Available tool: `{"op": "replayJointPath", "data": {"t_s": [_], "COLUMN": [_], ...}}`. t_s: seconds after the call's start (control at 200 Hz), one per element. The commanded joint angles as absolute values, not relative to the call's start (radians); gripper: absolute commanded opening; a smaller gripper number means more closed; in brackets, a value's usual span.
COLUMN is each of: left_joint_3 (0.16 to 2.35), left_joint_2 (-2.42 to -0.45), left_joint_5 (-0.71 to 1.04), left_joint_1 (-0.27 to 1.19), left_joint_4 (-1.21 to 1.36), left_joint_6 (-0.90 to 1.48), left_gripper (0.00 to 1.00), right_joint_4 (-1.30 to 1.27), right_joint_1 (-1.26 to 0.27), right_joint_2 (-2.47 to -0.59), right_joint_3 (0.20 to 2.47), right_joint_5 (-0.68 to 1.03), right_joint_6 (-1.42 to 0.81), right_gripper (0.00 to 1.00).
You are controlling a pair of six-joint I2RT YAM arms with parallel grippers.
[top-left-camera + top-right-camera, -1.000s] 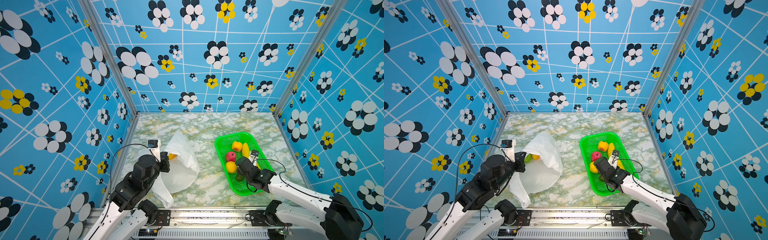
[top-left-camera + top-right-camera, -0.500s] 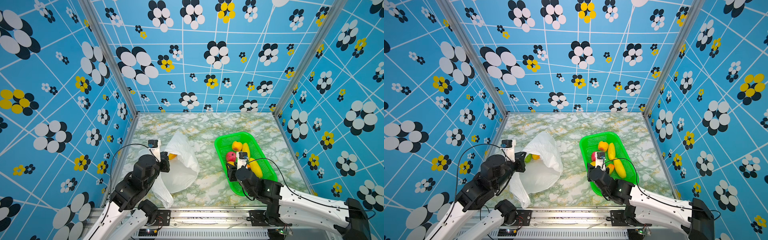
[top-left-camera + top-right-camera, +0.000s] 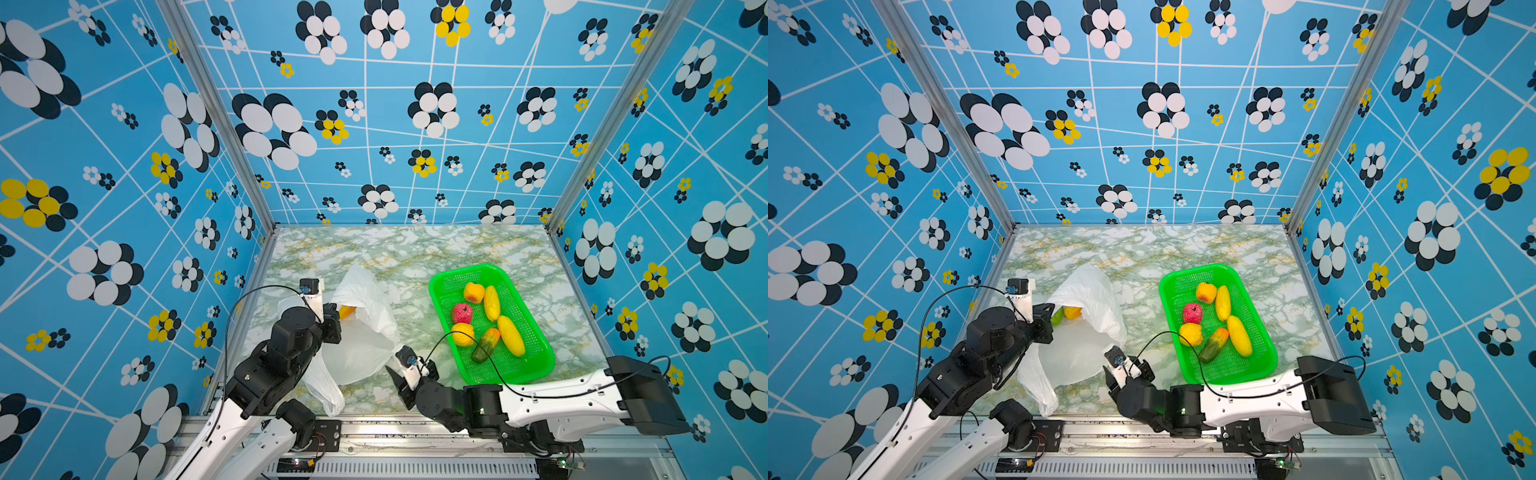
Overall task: Untie the knot of the plastic bag and take out the fruit
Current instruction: 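Move the right gripper back over the bag mouth held by the left gripper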
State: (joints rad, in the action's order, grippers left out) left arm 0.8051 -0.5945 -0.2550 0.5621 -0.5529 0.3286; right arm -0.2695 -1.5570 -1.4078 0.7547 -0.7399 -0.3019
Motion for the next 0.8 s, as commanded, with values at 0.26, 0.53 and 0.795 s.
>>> {"op": "replayJointPath", "data": {"t_s": [0.26,0.53,0.795], "left_joint_3": [0.801,0.801,0.804], "left_joint_2": [-0.579,-0.566,-0.567], "left_joint_5": [-0.261,-0.249,-0.25], "left_joint_1": [0.549,0.549,0.549], "left_joint_4": [-0.557,-0.557,-0.558], "left_joint_6": [0.337,0.339,0.337], "left_gripper": [0.0,0.0,0.0], "right_joint_4": [-0.3,-0.238,-0.193], "right_joint_1": [-1.553,-1.434,-1.35], "right_joint_2": [-1.73,-1.841,-1.902], "right_joint_3": [1.0,1.073,1.107], "right_joint_5": [-0.627,-0.482,-0.427], "right_joint_6": [-0.377,-0.575,-0.716], "right_gripper": [0.41,0.32,0.32]}}
